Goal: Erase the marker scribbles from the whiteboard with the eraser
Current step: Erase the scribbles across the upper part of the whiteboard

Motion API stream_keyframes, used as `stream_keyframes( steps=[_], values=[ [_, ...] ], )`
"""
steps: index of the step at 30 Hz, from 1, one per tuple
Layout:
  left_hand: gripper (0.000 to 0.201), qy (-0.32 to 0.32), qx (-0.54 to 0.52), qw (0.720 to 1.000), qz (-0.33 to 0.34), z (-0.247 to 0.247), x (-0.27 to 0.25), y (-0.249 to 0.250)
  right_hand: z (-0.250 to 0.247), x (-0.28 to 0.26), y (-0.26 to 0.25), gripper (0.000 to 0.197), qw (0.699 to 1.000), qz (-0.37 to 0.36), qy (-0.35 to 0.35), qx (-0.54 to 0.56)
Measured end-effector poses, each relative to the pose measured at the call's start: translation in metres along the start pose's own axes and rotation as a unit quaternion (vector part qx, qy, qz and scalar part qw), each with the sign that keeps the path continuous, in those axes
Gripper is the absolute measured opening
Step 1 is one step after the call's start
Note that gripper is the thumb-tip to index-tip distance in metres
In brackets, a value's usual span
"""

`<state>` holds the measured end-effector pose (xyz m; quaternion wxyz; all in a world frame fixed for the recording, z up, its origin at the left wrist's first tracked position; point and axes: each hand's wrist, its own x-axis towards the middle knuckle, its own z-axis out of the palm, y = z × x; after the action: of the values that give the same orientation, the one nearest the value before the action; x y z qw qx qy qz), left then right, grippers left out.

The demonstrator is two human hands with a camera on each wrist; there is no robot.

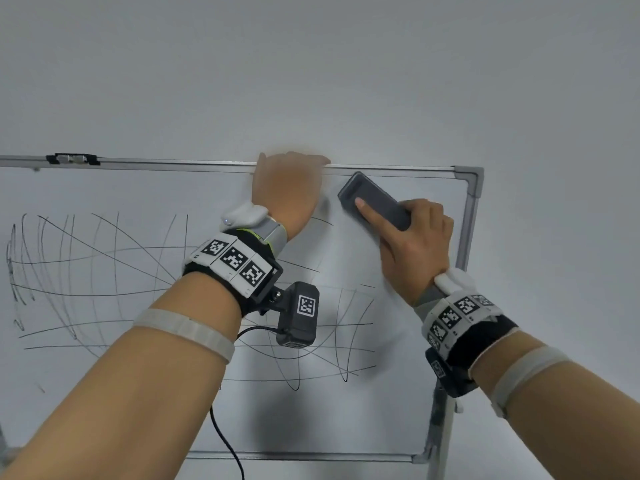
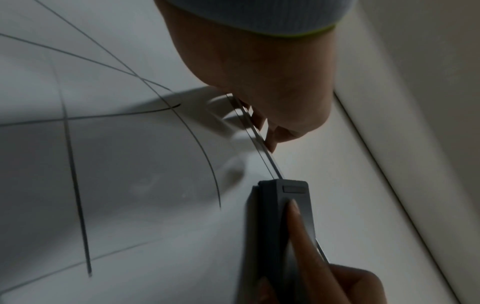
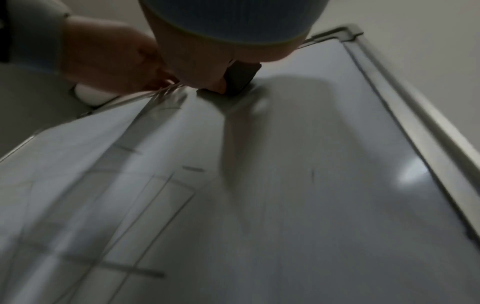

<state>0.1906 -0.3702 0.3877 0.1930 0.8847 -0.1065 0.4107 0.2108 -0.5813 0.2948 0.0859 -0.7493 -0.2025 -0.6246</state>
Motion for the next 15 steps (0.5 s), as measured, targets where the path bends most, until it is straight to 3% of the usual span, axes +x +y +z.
stream_keyframes(
  steps=[2, 5, 7, 9, 12, 13, 14, 15],
  values=[
    [0.062, -0.003, -0.004, 1.0, -0.002, -0.001, 0.002, -0.003, 0.009, -0.014, -0.014, 0.073, 0.999, -0.034, 0.001, 0.01],
    [0.068, -0.015, -0.008, 1.0, 0.005, -0.007, 0.006, -0.01, 0.024, -0.051, -0.033, 0.075, 0.98, -0.182, -0.071, 0.042],
    [0.064, -0.021, -0.013, 1.0, 0.01, -0.012, 0.006, -0.014, 0.025, -0.059, -0.036, 0.075, 0.972, -0.216, -0.092, 0.032],
    [0.06, -0.029, -0.009, 1.0, 0.006, -0.017, 0.007, -0.015, 0.021, -0.049, -0.034, 0.074, 0.988, -0.138, -0.065, 0.03],
    [0.06, -0.046, 0.01, 0.999, -0.002, -0.024, 0.01, -0.015, 0.019, -0.022, -0.04, 0.065, 0.995, 0.102, 0.015, 0.018],
    [0.059, -0.054, 0.016, 0.998, 0.002, -0.027, 0.012, -0.015, 0.022, -0.017, -0.047, 0.064, 0.99, 0.136, 0.029, 0.014],
    [0.059, -0.062, 0.023, 0.998, 0.003, -0.032, 0.015, -0.017, 0.026, -0.017, -0.057, 0.066, 0.993, 0.11, 0.029, 0.014],
    [0.059, -0.069, 0.028, 0.997, 0.0, -0.038, 0.018, -0.021, 0.033, -0.023, -0.069, 0.07, 0.999, 0.032, 0.007, 0.023]
  ],
)
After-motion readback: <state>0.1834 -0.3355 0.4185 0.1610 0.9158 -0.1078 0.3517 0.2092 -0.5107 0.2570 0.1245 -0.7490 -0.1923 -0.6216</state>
